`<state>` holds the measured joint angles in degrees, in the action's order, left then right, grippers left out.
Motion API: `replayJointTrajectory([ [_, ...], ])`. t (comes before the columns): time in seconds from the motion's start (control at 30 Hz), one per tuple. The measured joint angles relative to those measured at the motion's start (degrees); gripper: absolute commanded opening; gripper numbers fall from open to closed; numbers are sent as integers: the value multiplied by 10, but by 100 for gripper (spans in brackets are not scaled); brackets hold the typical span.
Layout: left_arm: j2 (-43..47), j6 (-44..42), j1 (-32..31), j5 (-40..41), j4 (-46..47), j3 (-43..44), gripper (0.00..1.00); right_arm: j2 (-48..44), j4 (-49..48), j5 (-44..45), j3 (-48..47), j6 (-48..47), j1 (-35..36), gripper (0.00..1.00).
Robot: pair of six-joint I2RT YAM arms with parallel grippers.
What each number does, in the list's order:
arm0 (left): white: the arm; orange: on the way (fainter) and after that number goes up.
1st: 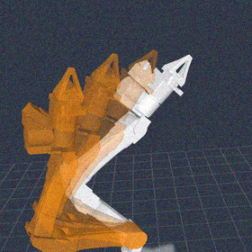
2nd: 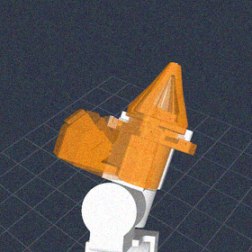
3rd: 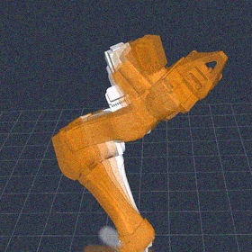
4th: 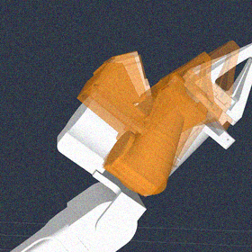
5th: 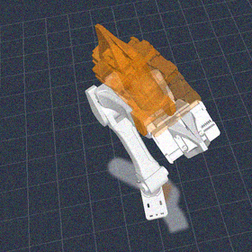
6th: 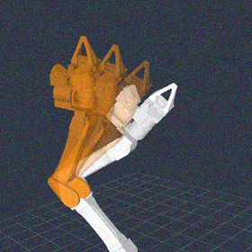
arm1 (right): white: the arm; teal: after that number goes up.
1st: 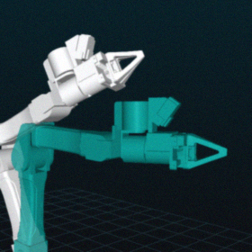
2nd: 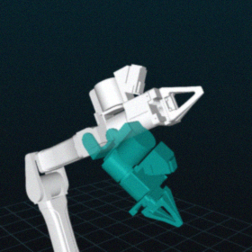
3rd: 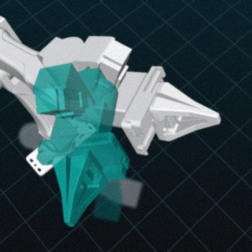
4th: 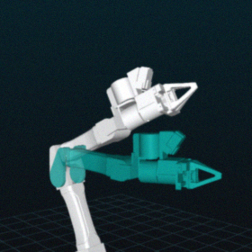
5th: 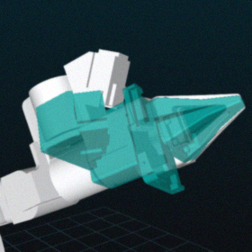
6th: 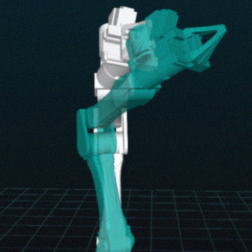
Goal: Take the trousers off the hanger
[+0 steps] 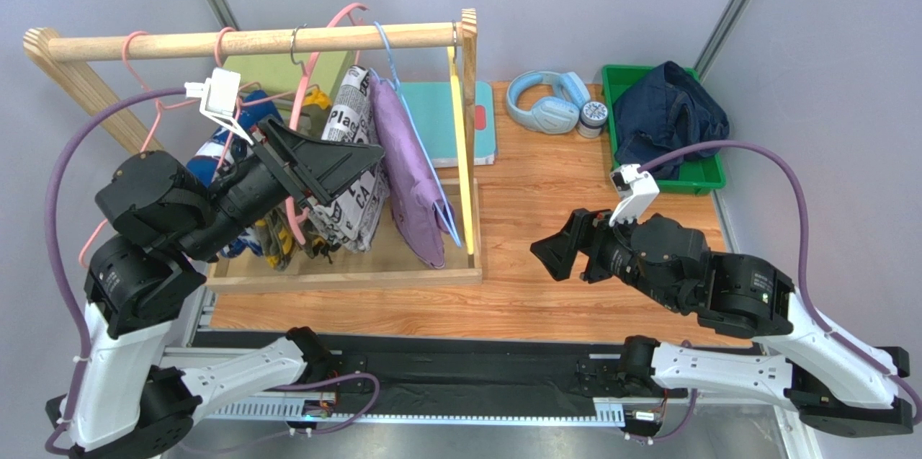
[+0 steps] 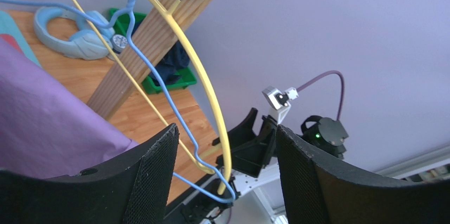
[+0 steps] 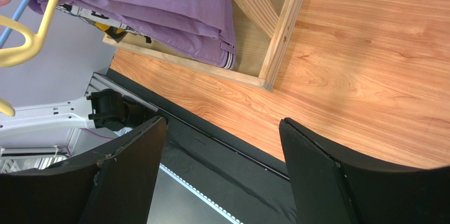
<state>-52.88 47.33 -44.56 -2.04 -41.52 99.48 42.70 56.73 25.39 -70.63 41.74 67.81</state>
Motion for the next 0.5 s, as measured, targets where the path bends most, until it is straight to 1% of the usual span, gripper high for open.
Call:
replayJointTrajectory([
  [0.13,-57,-26,0,9,-9,43,74,-9,-1,-3,0,-7,0,84],
  [0.33,-137,-41,0,43,-22,39,74,-23,-1,-9,2,-17,0,84],
  [0.43,-144,-42,0,65,-29,16,71,-36,-1,-12,3,-23,0,84],
  [0.5,-140,-41,0,76,-29,2,66,-49,-1,-13,5,-27,0,84],
])
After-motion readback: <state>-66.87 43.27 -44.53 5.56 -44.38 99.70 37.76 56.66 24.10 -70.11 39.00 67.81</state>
